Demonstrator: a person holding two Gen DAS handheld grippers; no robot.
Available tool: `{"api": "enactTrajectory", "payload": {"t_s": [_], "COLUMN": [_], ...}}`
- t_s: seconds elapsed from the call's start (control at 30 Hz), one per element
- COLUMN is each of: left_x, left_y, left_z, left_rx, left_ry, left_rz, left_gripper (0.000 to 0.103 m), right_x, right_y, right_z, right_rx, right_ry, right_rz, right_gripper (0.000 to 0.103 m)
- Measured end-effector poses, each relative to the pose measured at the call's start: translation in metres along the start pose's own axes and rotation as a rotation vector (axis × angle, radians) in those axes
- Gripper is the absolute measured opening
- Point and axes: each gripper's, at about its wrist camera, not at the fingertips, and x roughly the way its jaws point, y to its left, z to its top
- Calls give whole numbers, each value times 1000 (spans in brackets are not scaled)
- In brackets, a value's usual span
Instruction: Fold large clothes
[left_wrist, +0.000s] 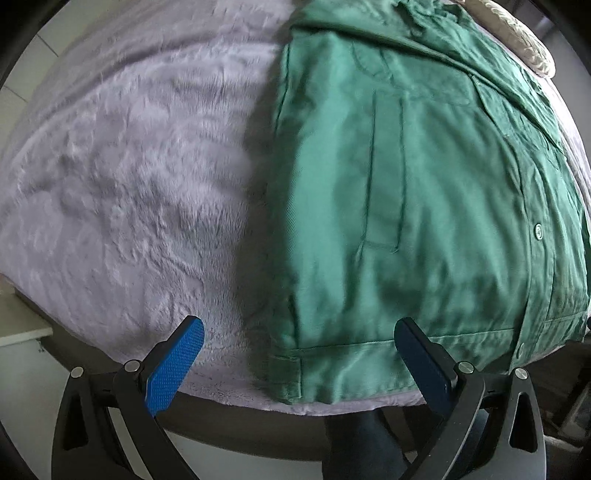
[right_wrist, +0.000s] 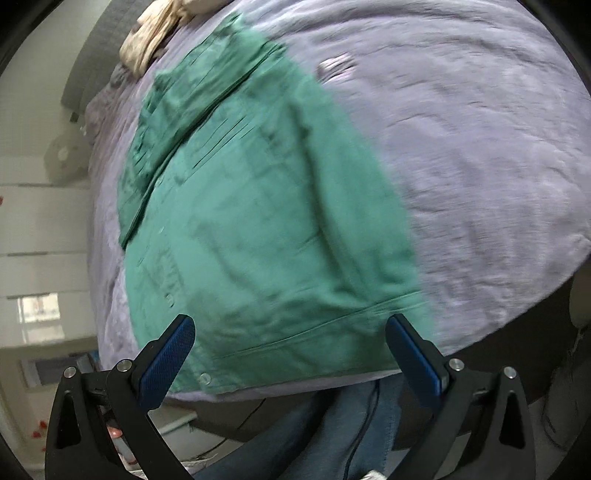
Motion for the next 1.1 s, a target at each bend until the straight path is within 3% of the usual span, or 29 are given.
{"api": "enactTrajectory", "payload": {"t_s": [0.2,0.43,0.53,0.67,0.7,0.9,0.93,0.97,1.0,1.03,1.07,1.1], "left_x": [18,35,38,36,36,50,50,49,49,46,42,39], "left_y": [-3,-5,-1,9,8,6,5,5,0,4,5,8], "left_z": [-2,1,2,3,2,4,4,4,5,5,3,4], "left_rx": [17,52,48,41,51,65,69,74,79,77,66,55], "left_ry": [37,63,69,65,60,87,88,81,69,59,50,50], "left_rz": [-112,-131,-152,-277,-272,-238,-232,-215,-198,-217,-244,-280], "left_gripper": [103,103,103,103,103,102,99,83,77,60,36,34], "right_x": [-1,33,37,36,35,54,55,53,52,50,49,49], "right_y": [-32,-49,-41,-16,-12,-12,-14,-16,-16,-17,-18,-18], "right_z": [8,5,0,-7,-8,-11,-11,-11,-12,-14,-14,-14], "right_rx": [48,71,63,52,50,110,134,148,162,172,179,185], "right_ry": [-37,45,81,124,129,138,129,121,111,104,102,102], "right_rz": [-42,-18,68,324,364,339,346,349,348,349,336,307], "right_gripper": [103,103,103,103,103,103,103,103,101,95,89,68]}}
